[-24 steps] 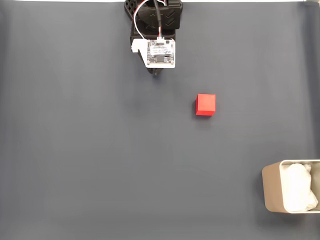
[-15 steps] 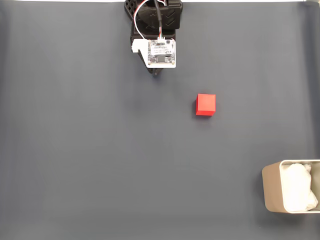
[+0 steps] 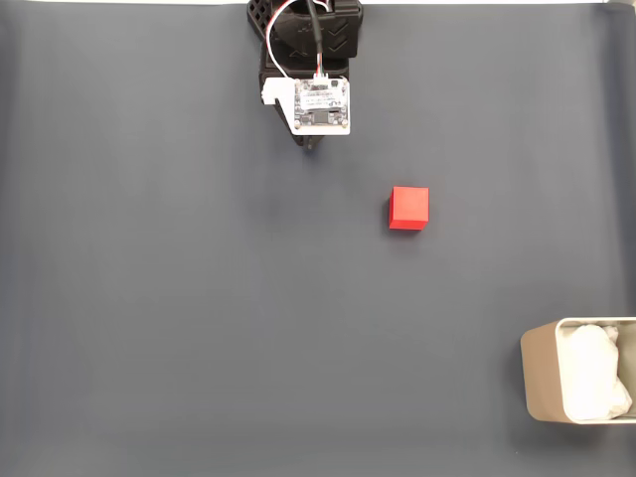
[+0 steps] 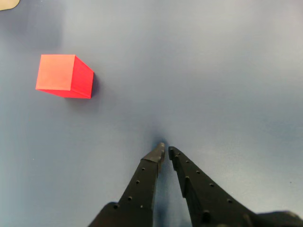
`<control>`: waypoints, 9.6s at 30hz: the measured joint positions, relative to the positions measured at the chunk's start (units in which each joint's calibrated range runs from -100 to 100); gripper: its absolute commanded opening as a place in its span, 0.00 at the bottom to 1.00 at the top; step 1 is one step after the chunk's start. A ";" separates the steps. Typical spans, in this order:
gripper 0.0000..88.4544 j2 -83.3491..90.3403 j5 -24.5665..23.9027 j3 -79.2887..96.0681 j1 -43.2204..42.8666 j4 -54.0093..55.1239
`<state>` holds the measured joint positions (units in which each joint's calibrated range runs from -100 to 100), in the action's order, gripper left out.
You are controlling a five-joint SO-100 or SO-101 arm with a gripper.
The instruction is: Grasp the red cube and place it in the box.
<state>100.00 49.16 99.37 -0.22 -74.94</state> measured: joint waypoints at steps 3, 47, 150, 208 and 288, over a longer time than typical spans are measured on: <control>0.00 0.00 0.00 0.00 0.00 0.00; 0.00 -45.68 0.59 -80.65 -2.52 -4.61; 0.39 -51.15 5.23 -34.81 -17.36 30.55; 0.40 -64.96 5.42 -31.46 -19.44 44.31; 0.10 -71.99 6.69 -33.00 -23.66 51.47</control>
<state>28.01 55.85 66.37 -23.89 -23.47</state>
